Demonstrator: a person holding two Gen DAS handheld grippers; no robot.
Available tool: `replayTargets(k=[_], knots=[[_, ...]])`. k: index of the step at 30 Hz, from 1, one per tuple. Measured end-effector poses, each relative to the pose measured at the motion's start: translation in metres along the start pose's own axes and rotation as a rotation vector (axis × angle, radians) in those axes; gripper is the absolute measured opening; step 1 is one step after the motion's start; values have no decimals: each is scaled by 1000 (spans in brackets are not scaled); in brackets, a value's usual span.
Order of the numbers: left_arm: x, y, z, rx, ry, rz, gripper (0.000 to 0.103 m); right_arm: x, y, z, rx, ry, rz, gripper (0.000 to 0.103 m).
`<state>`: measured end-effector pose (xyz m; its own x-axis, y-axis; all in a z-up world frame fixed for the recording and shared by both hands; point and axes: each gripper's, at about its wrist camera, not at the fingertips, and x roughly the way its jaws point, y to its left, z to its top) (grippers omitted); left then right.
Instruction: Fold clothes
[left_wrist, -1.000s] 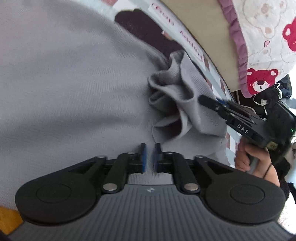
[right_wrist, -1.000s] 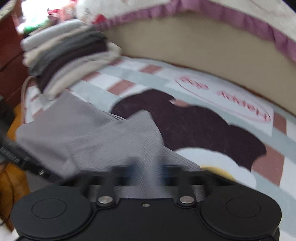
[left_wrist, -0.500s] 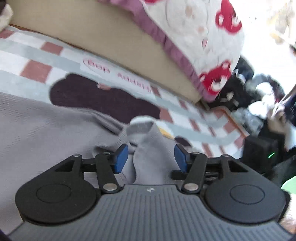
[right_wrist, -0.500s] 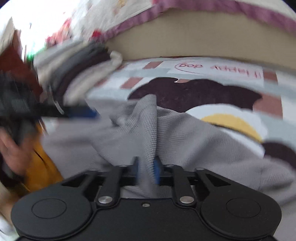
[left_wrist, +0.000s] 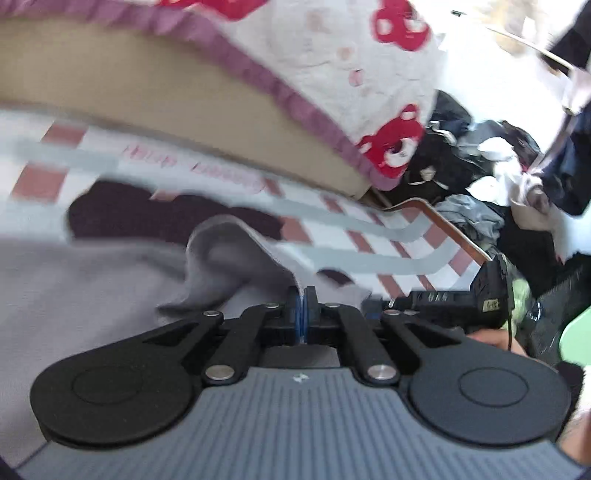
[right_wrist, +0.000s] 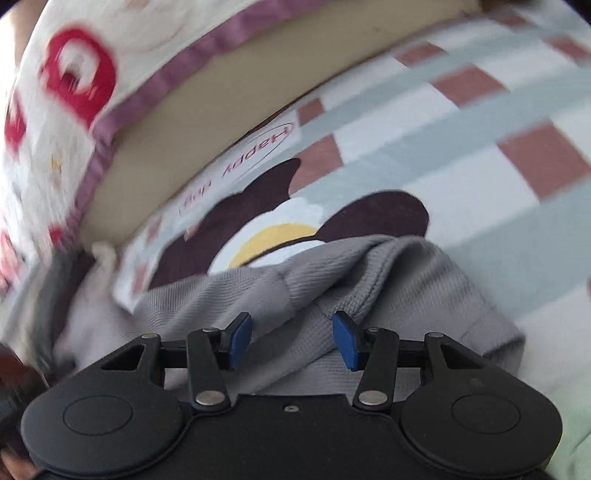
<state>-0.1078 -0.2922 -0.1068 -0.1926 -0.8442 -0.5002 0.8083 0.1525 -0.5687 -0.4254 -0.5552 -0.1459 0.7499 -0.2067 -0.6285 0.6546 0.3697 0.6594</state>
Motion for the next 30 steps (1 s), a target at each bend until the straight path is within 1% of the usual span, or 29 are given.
replayTargets(k=[2, 4, 5, 6, 7, 8, 9, 10, 11, 12, 13, 14, 15, 16, 17, 18, 20, 21, 22, 23, 24, 27, 28, 29, 30], knots=[[3, 15, -11, -93, 78, 28, 2, -1, -1, 1, 30, -3, 47, 55], [11, 27, -23, -186, 160, 17, 2, 0, 3, 3, 33, 7, 75, 55], [16, 28, -28, -203, 192, 7, 2, 1, 4, 3, 43, 9, 91, 57], [19, 26, -32, -202, 219, 3, 2, 2, 4, 3, 65, 4, 109, 62], [22, 23, -35, -191, 241, 6, 3, 4, 3, 3, 90, -2, 115, 65], [23, 20, -36, -171, 259, 15, 3, 6, 1, 4, 112, -7, 113, 70], [23, 19, -35, -158, 266, 17, 3, 9, -1, 5, 125, -9, 101, 72], [22, 18, -33, -154, 263, 14, 3, 14, -2, 6, 122, -6, 66, 72], [19, 19, -30, -151, 255, 11, 7, 19, -1, 6, 107, -2, 26, 70], [15, 20, -26, -151, 242, 6, 12, 24, 1, 6, 81, -6, 6, 63], [10, 23, -22, -152, 223, 9, 23, 26, 4, 6, 35, -24, 13, 50], [5, 25, -18, -155, 201, 23, 35, 26, 8, 6, -39, -42, 35, 9], [1, 27, -14, -158, 180, 44, 40, 23, 14, 5, -137, -64, 44, 8], [-5, 30, -12, -164, 162, 73, 44, 16, 20, 0, -254, -83, 0, 8], [-9, 34, -12, -174, 151, 90, 44, 10, 24, -6, -346, -87, -97, 8], [-11, 38, -13, -186, 146, 94, 45, 6, 26, -11, -409, -81, -168, 8], [-8, 46, -17, -222, 149, 77, 55, 3, 22, -16, -387, -79, -195, 11], [-3, 48, -19, -240, 156, 68, 56, 2, 22, -16, -365, -85, -198, 17], [2, 50, -21, -258, 163, 58, 56, 3, 24, -16, -343, -86, -204, 21], [9, 52, -23, -272, 172, 53, 56, 4, 26, -14, -319, -84, -216, 34], [16, 51, -24, -277, 180, 54, 58, 2, 28, -13, -295, -77, -220, 43], [29, 47, -29, -253, 185, 85, 71, -11, 26, -13, -207, -67, -194, 52], [32, 47, -31, -253, 177, 95, 77, -16, 21, -13, -159, -57, -181, 53], [36, 48, -32, -261, 162, 103, 81, -19, 15, -14, -108, -43, -160, 53], [40, 49, -33, -274, 151, 101, 81, -22, 10, -17, -57, -23, -126, 54]])
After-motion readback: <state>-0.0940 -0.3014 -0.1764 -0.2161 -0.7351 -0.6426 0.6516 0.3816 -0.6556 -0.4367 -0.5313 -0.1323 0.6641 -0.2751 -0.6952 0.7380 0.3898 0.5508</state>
